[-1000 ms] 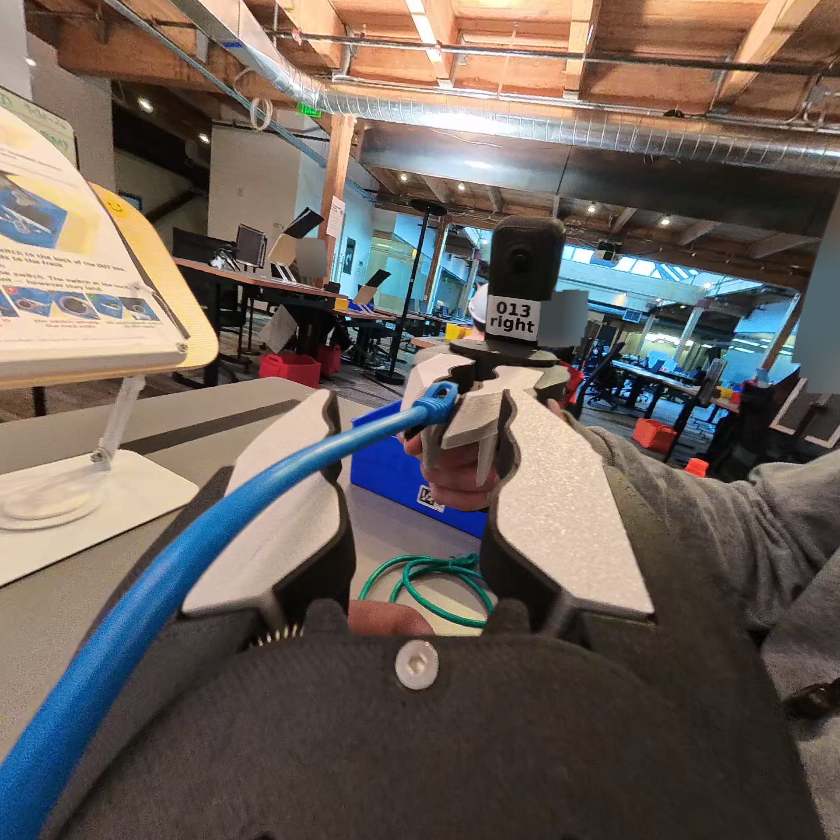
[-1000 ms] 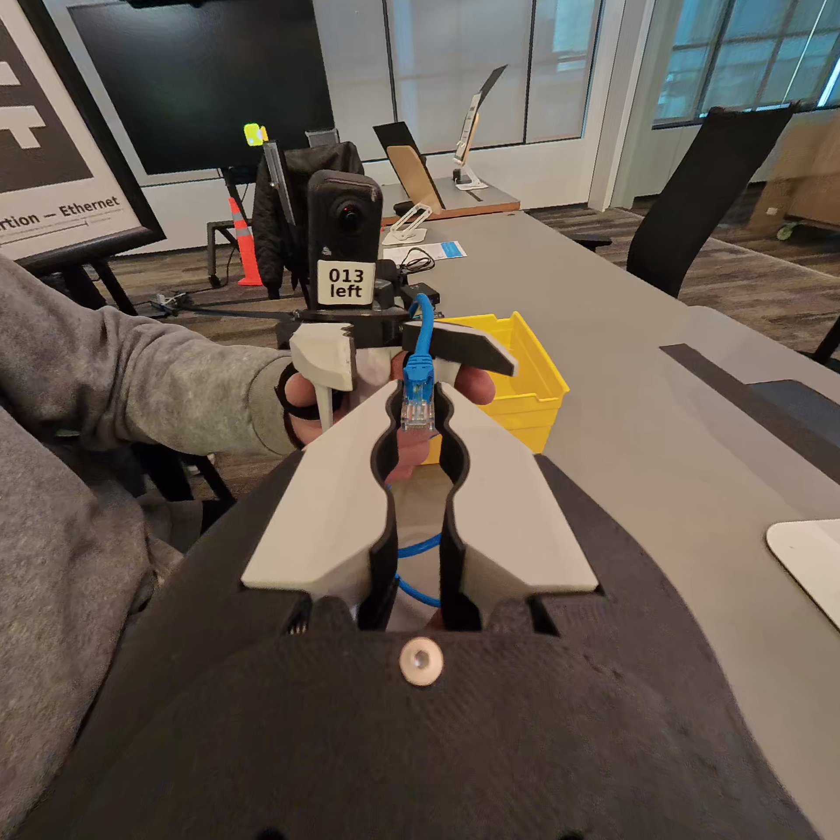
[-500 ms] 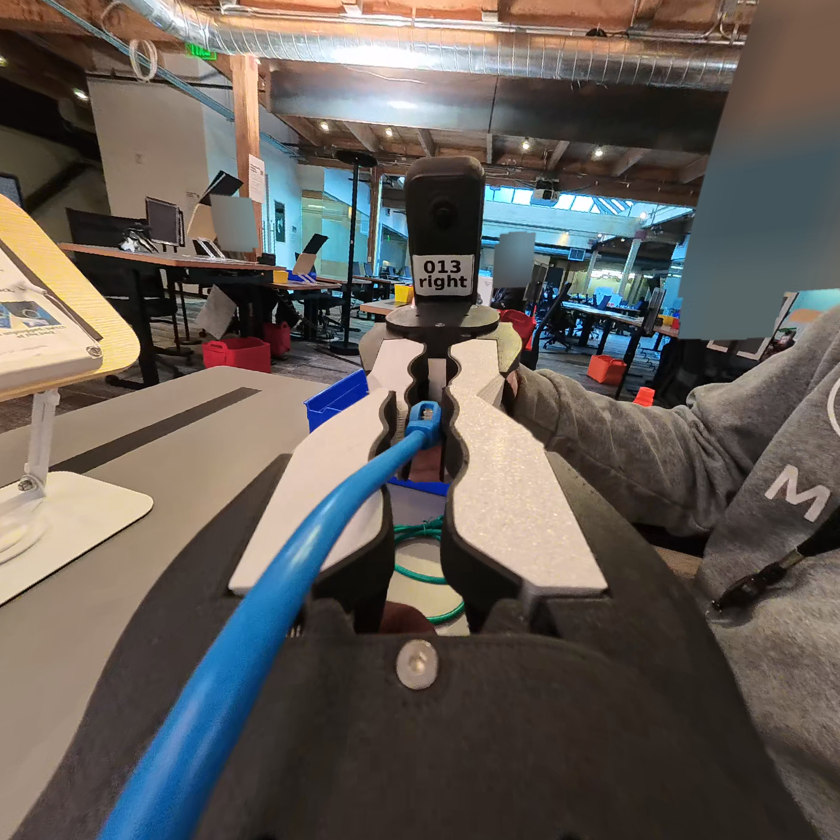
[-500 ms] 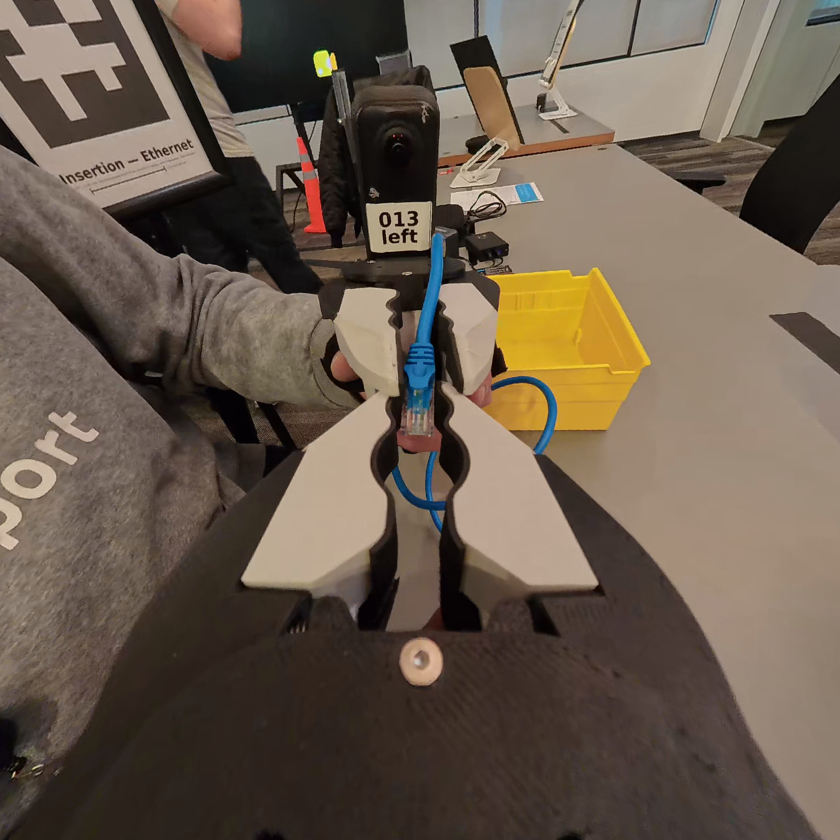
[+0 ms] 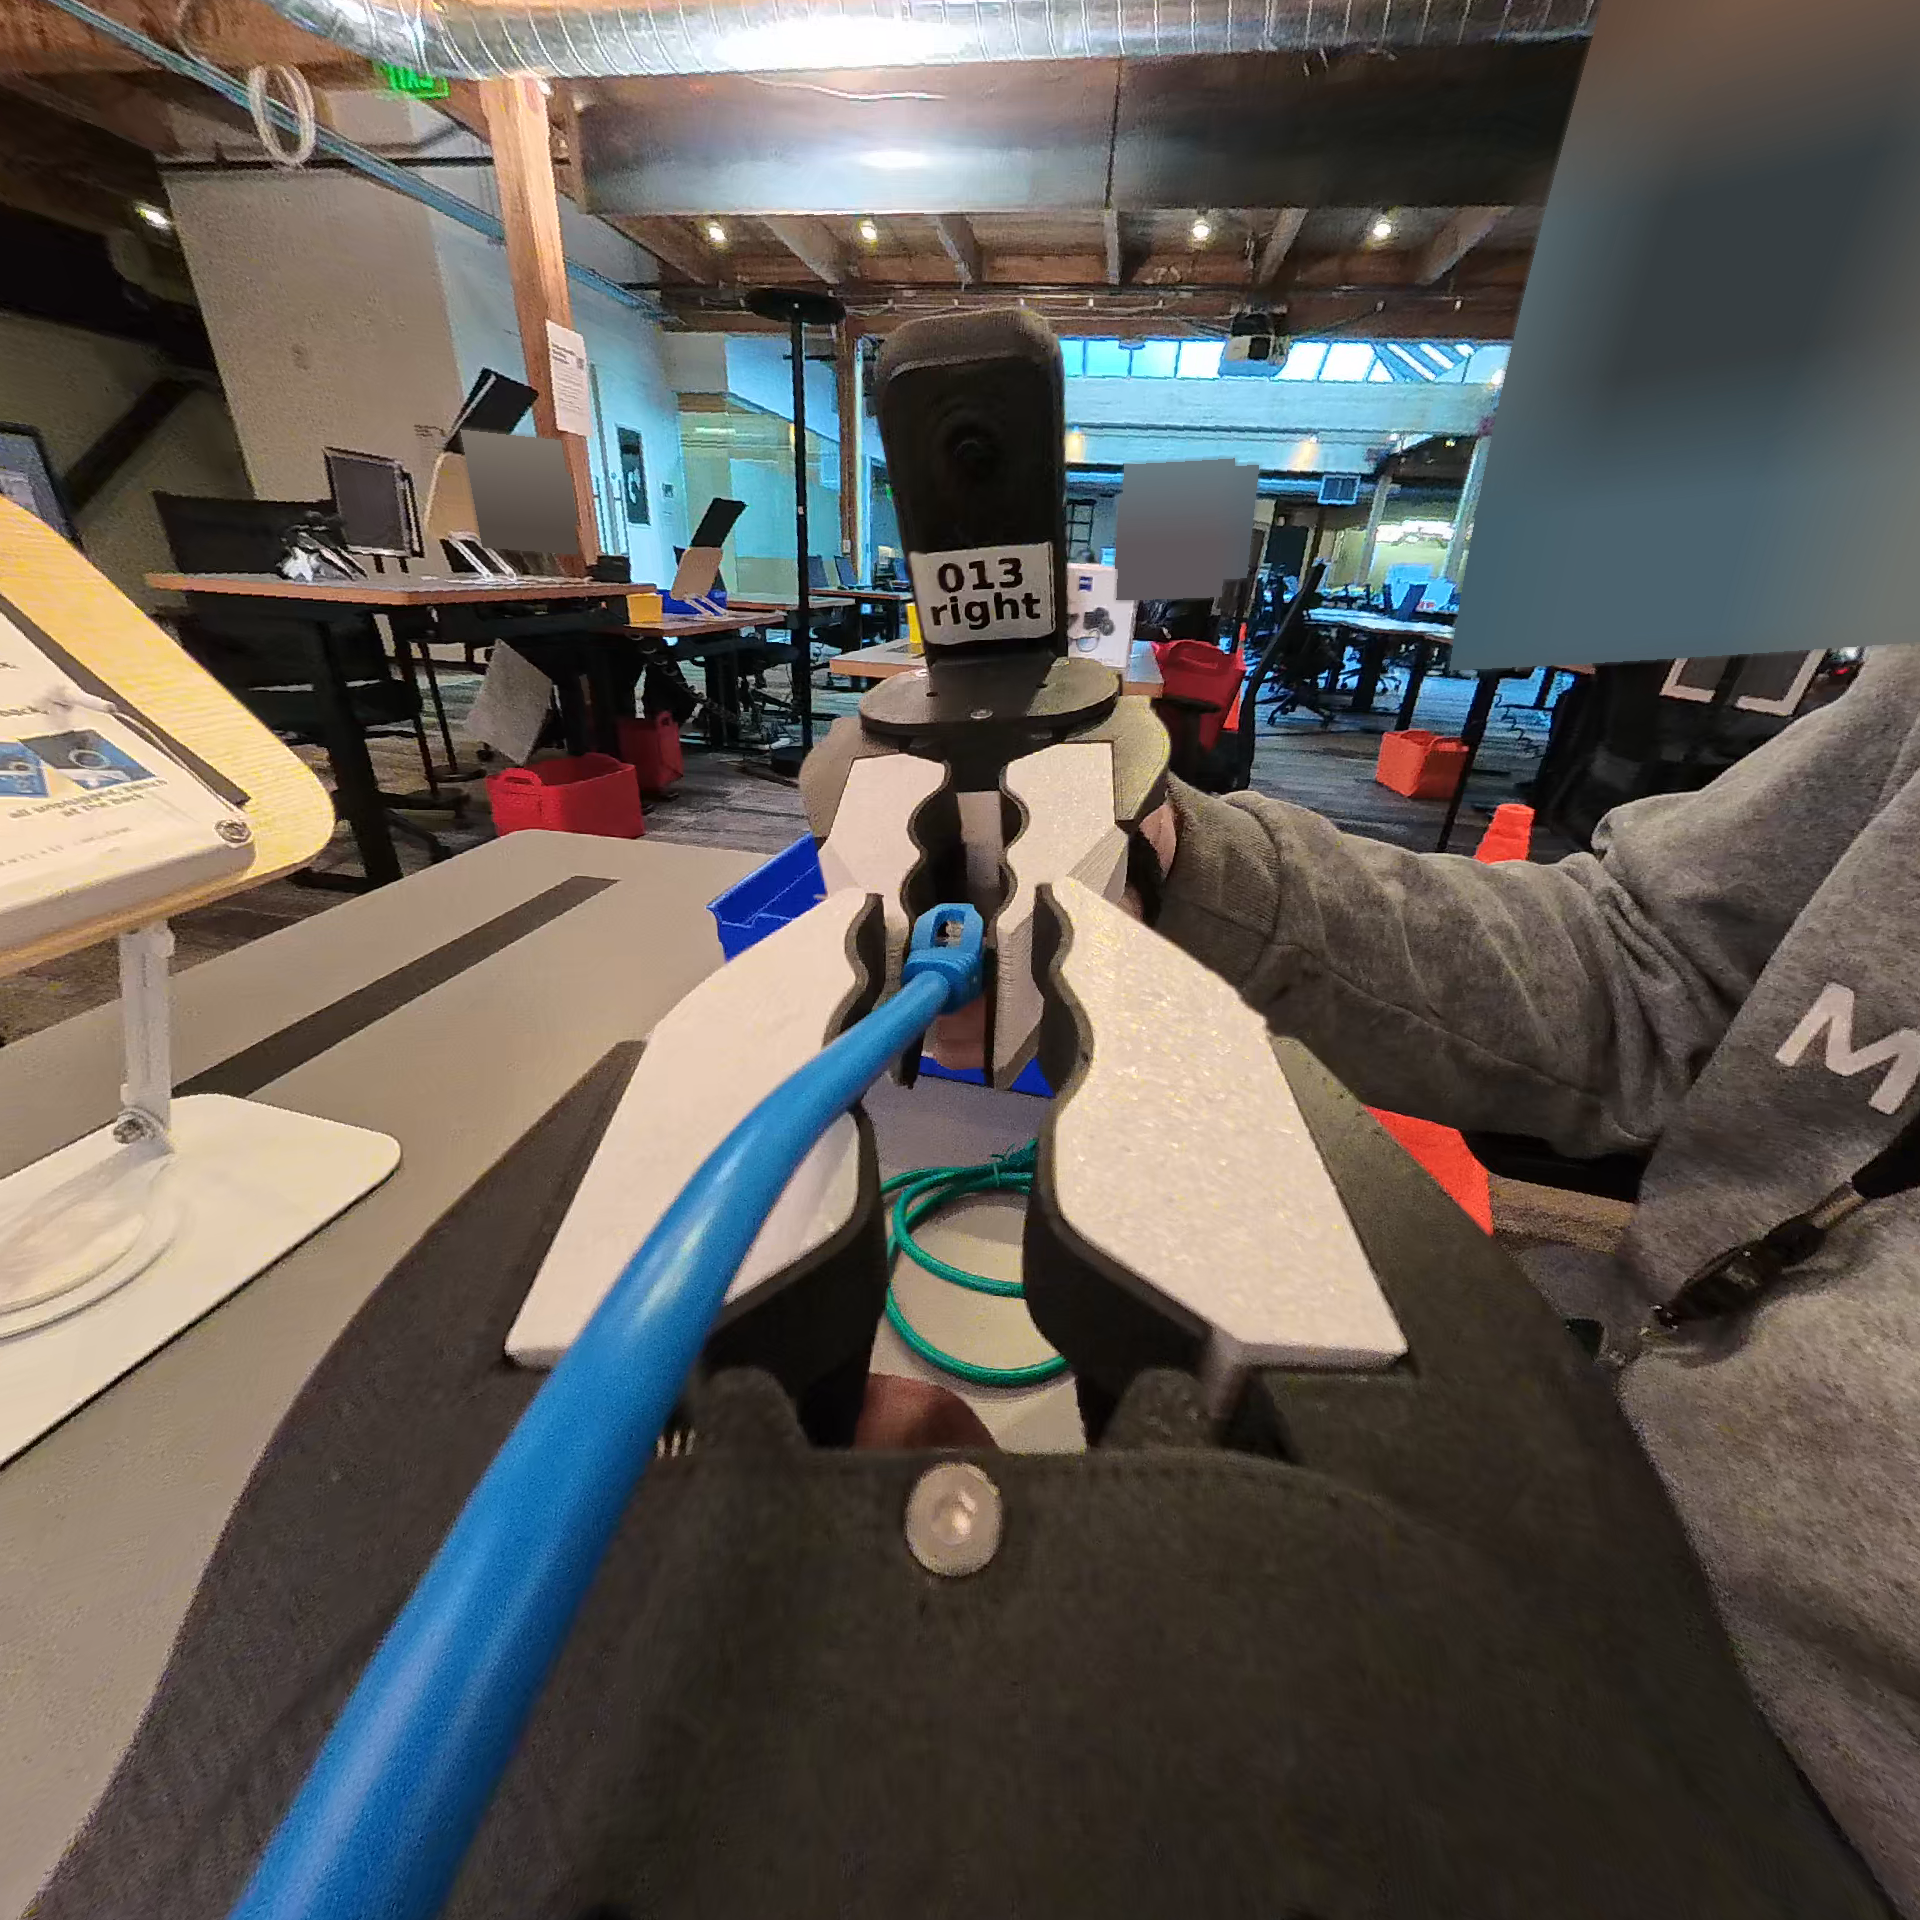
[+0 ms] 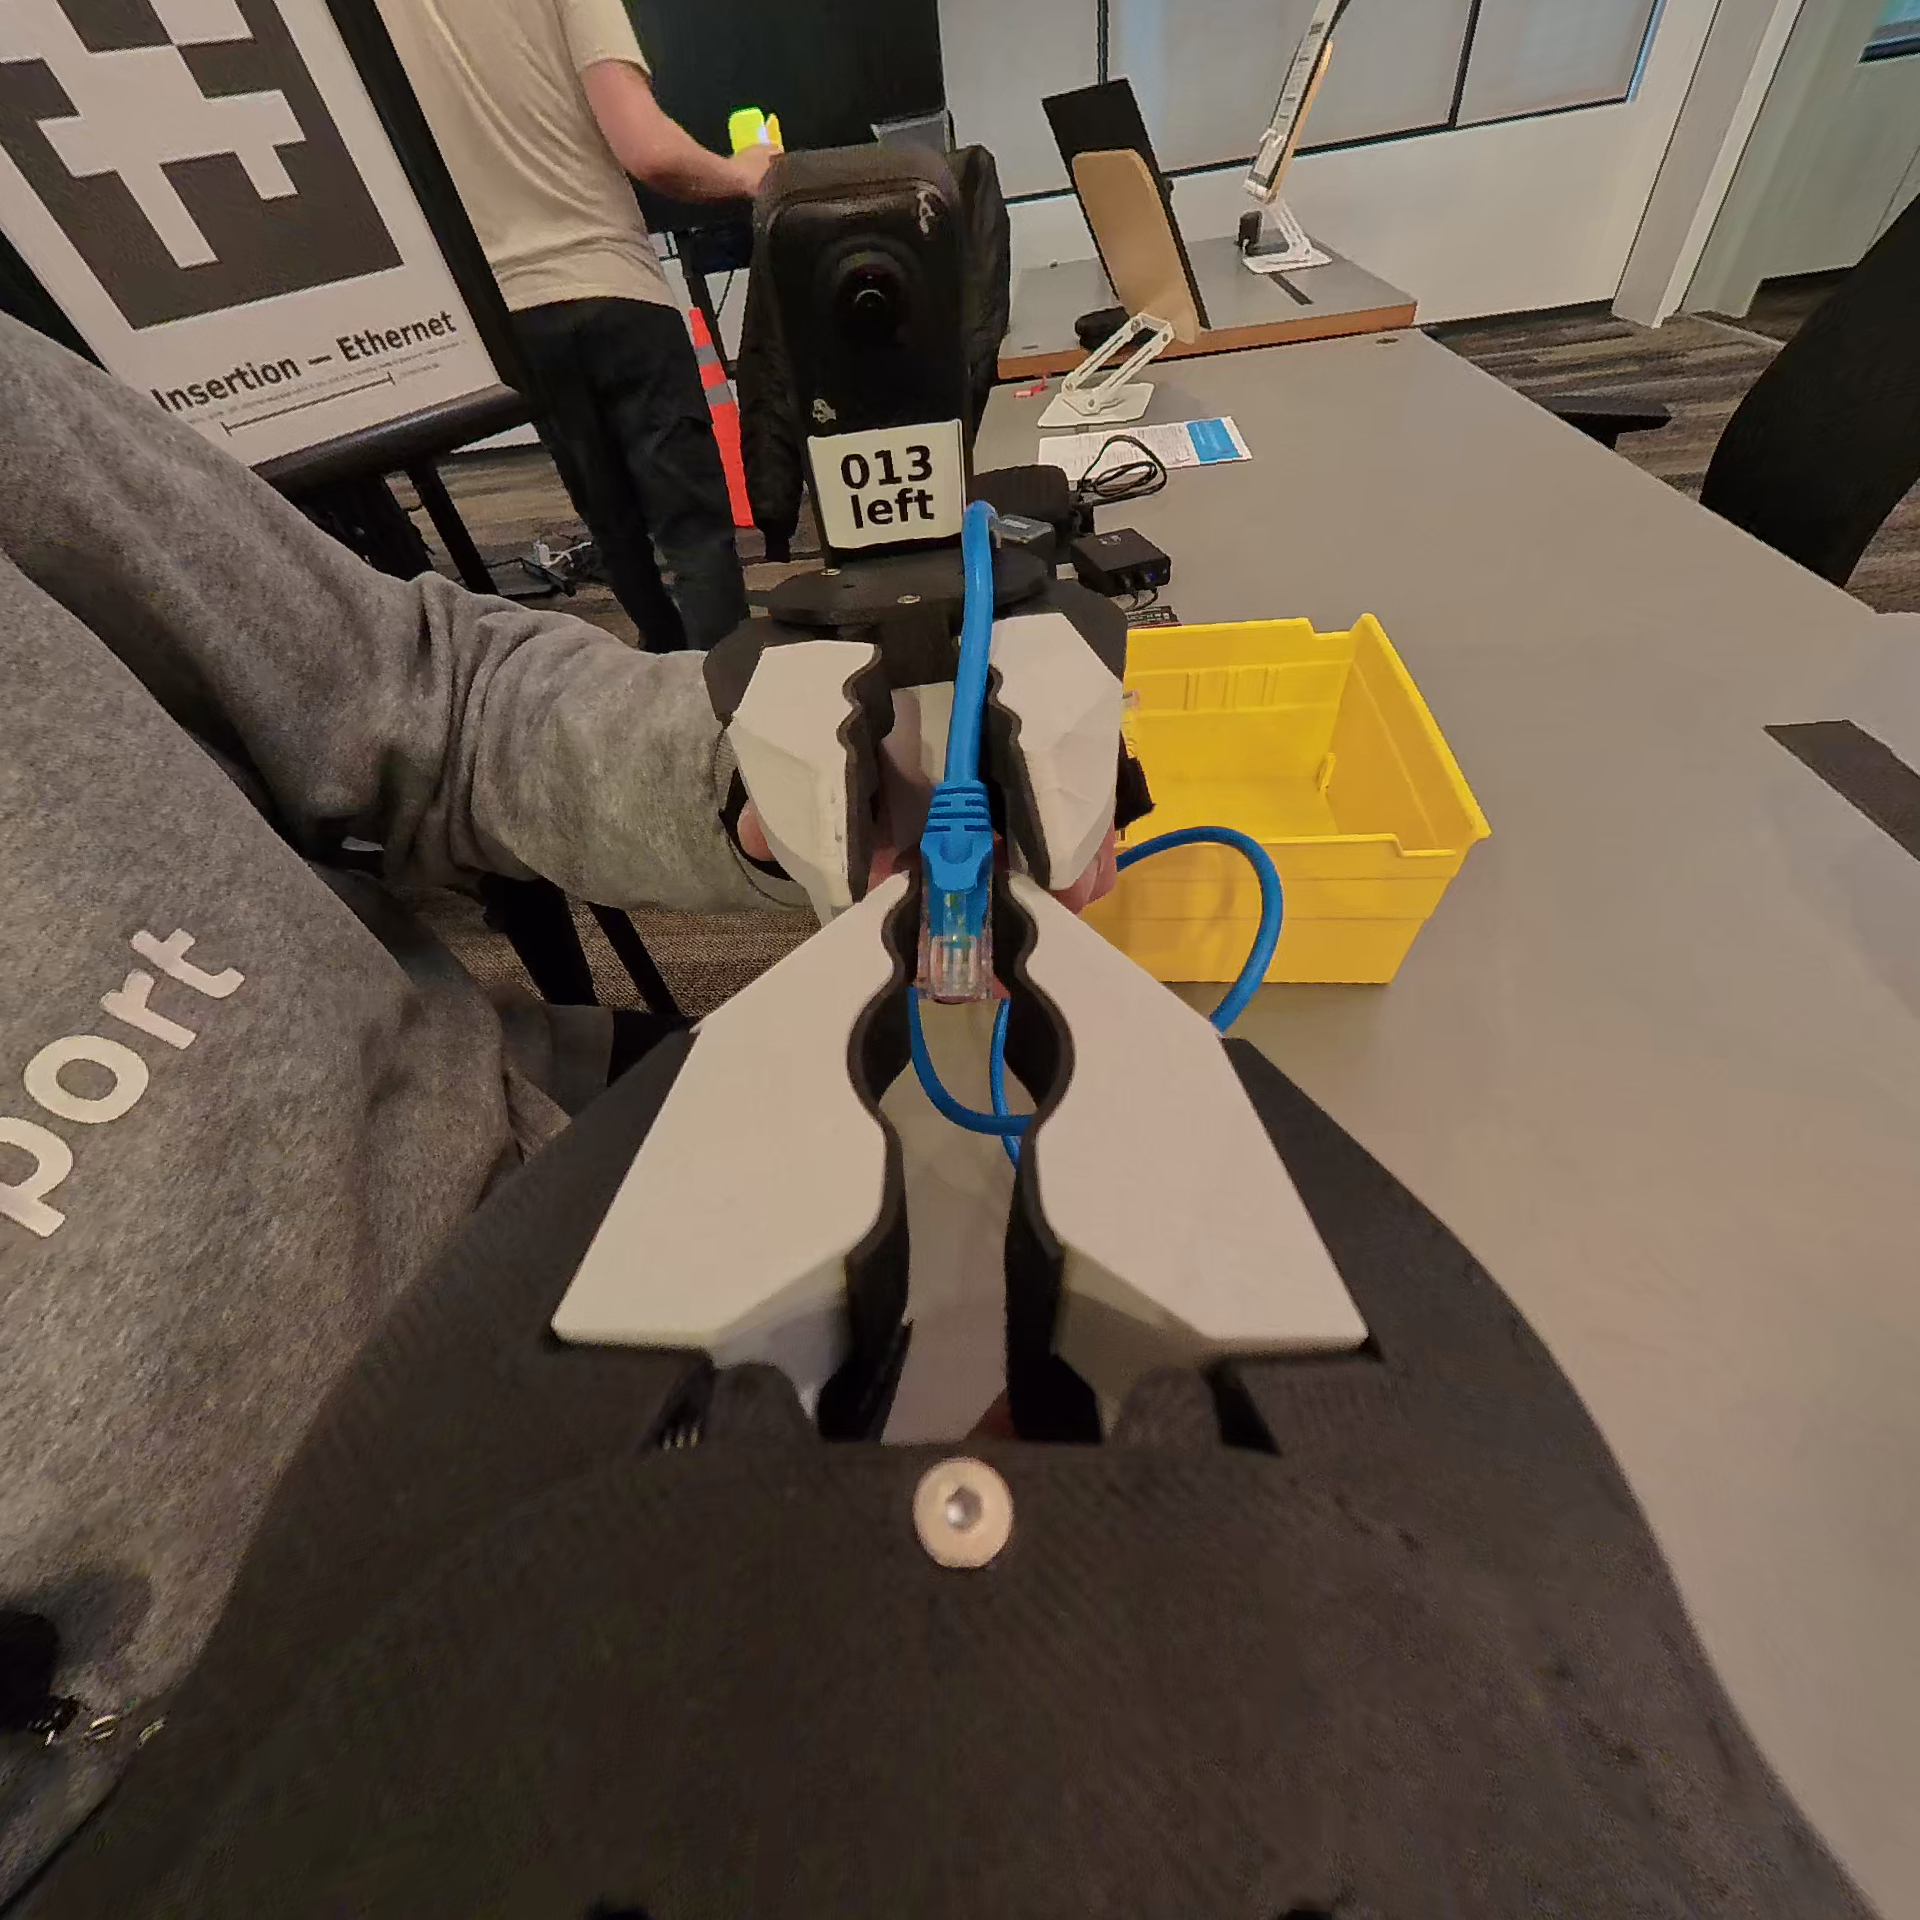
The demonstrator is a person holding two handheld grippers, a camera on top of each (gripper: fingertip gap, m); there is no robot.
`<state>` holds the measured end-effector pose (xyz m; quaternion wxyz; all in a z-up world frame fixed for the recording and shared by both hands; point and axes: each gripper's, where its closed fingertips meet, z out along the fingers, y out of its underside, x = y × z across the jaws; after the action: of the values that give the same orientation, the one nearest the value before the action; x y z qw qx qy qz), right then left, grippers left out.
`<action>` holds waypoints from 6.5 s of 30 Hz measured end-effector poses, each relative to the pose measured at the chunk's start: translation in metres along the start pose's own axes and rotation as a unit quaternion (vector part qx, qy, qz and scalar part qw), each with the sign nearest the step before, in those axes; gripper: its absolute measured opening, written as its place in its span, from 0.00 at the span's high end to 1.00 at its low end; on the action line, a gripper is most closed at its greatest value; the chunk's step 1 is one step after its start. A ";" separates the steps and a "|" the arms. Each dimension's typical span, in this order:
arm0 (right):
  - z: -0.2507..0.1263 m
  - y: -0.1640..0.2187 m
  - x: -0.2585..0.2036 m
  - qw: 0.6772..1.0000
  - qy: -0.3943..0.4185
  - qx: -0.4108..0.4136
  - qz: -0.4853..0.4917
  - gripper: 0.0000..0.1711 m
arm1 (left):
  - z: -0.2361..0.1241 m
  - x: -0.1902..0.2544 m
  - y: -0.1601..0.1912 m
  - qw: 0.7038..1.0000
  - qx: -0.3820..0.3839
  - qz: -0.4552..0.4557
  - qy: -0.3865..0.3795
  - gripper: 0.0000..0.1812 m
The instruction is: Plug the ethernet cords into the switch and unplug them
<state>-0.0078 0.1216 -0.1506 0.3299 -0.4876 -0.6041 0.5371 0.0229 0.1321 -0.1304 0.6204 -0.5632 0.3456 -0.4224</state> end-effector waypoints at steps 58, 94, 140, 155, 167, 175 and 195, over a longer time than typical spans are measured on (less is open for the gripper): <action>-0.023 0.001 0.003 1.000 0.000 -0.017 0.018 0.95 | -0.001 -0.003 -0.005 0.998 -0.011 0.047 -0.033 0.93; -0.027 0.003 -0.001 0.999 -0.026 -0.018 0.041 0.95 | 0.000 0.001 0.003 0.992 -0.045 0.110 -0.036 0.93; -0.027 0.154 0.044 0.925 0.093 -0.360 -0.083 0.37 | -0.009 -0.028 -0.012 0.995 0.032 -0.018 -0.092 0.94; -0.009 0.212 0.072 0.905 0.108 -0.399 -0.104 0.41 | -0.008 -0.032 0.000 0.995 0.016 -0.023 -0.092 0.94; -0.002 0.212 0.079 0.924 0.110 -0.360 -0.067 0.46 | -0.008 -0.034 0.005 0.995 0.008 -0.020 -0.094 0.93; -0.007 0.197 0.080 0.954 0.100 -0.282 0.002 0.46 | -0.007 -0.039 0.017 0.994 -0.012 -0.017 -0.104 0.94; -0.030 0.119 0.082 0.992 0.089 -0.075 0.046 0.47 | -0.009 -0.067 0.060 0.982 -0.086 -0.039 -0.167 0.93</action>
<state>0.0227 0.2022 -0.2698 0.3203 -0.5840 -0.5877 0.4593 -0.0045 0.1904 -0.1938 0.6021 -0.6897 0.2501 -0.3151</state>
